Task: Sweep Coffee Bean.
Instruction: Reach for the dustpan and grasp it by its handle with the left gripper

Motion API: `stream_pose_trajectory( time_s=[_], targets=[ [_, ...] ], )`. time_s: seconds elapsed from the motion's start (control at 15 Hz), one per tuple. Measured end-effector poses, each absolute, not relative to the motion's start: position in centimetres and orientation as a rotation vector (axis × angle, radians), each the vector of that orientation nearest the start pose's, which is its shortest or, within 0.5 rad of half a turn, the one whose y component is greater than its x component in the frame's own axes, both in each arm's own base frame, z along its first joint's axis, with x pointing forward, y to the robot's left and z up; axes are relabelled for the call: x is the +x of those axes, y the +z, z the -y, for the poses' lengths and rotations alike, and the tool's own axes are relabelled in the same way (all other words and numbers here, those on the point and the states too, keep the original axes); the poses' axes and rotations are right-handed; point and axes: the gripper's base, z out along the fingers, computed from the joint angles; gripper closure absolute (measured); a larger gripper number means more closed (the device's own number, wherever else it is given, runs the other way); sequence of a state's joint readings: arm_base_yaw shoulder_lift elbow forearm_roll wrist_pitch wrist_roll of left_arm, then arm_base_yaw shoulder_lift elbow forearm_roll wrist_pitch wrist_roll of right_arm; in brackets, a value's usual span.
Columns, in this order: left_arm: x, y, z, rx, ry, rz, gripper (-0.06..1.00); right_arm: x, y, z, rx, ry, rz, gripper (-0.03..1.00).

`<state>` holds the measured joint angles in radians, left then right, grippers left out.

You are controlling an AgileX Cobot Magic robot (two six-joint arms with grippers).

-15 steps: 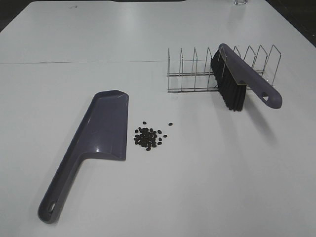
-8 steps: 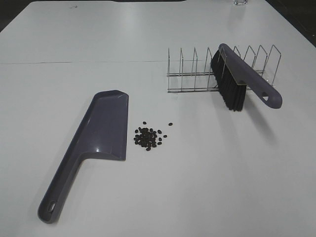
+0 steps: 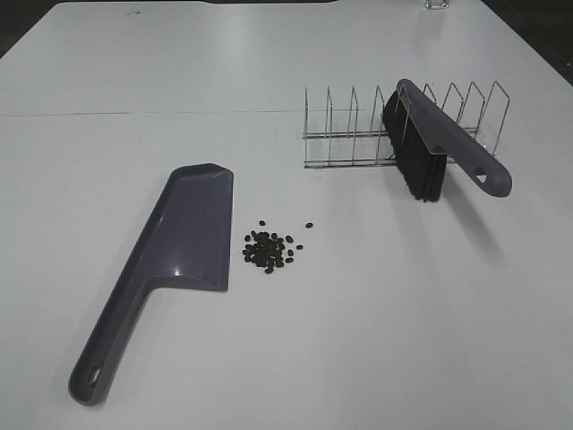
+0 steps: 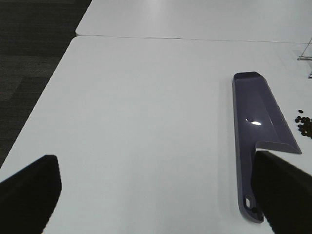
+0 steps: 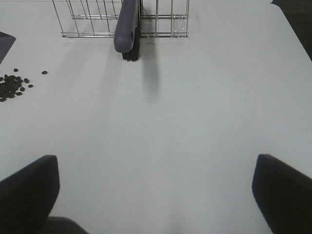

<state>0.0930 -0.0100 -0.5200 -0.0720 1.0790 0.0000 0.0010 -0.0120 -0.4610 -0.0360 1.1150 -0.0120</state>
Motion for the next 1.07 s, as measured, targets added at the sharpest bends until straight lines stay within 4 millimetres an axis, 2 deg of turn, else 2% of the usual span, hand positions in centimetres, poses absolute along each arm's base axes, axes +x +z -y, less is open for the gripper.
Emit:
stream_pose_trajectory(
  time_s=[1.07],
  targets=[
    [-0.91,28.15,0.69,-0.089,-0.031,-2.028,-0.03,-0.45,26.13,0.29,-0.012,-0.05,-2.128,-0.02]
  ],
)
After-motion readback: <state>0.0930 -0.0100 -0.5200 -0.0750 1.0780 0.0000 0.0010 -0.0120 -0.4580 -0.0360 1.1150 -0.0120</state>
